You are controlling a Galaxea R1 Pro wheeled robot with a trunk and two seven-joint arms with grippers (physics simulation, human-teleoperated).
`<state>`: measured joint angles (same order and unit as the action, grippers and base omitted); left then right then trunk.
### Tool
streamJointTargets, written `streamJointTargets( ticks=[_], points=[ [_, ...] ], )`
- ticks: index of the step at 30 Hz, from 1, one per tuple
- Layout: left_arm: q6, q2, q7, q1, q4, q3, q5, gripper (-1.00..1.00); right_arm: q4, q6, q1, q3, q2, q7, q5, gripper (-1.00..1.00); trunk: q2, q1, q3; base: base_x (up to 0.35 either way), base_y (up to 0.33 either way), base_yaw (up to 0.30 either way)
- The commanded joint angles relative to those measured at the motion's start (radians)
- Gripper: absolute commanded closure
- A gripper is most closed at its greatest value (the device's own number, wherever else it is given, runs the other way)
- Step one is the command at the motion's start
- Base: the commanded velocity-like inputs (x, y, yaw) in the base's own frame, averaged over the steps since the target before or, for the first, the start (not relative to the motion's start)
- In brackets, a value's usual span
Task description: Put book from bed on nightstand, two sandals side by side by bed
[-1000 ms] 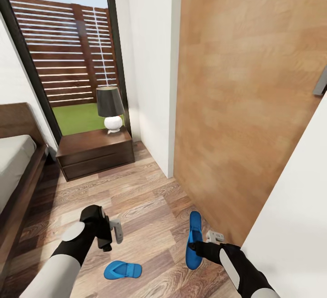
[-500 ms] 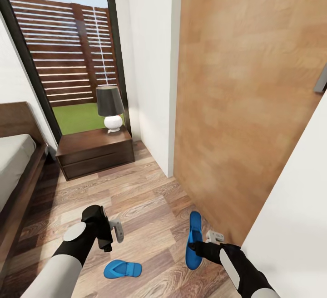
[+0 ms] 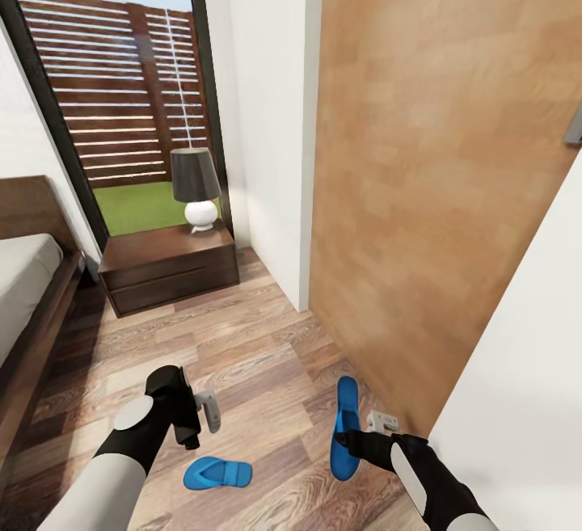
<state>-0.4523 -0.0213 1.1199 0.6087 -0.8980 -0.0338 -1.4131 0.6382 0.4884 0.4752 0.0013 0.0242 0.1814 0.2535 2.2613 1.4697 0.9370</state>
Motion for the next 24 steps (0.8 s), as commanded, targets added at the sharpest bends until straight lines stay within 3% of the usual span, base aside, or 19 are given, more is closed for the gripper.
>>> streamJointTargets(
  ticks=[1,24],
  points=[
    [-0.009,-0.002,0.006,0.000,-0.001,-0.003,-0.003,-1.00,0.001,0.006,0.000,0.000,0.000,-0.002,0.006,1.00,0.008,0.004,0.004,0.000,0.000,0.000],
    [-0.008,-0.005,0.000,-0.004,-0.001,-0.003,0.000,-1.00,0.001,0.005,0.000,0.000,0.000,-0.002,0.006,1.00,0.169,0.092,0.076,0.000,0.000,0.000]
  ],
)
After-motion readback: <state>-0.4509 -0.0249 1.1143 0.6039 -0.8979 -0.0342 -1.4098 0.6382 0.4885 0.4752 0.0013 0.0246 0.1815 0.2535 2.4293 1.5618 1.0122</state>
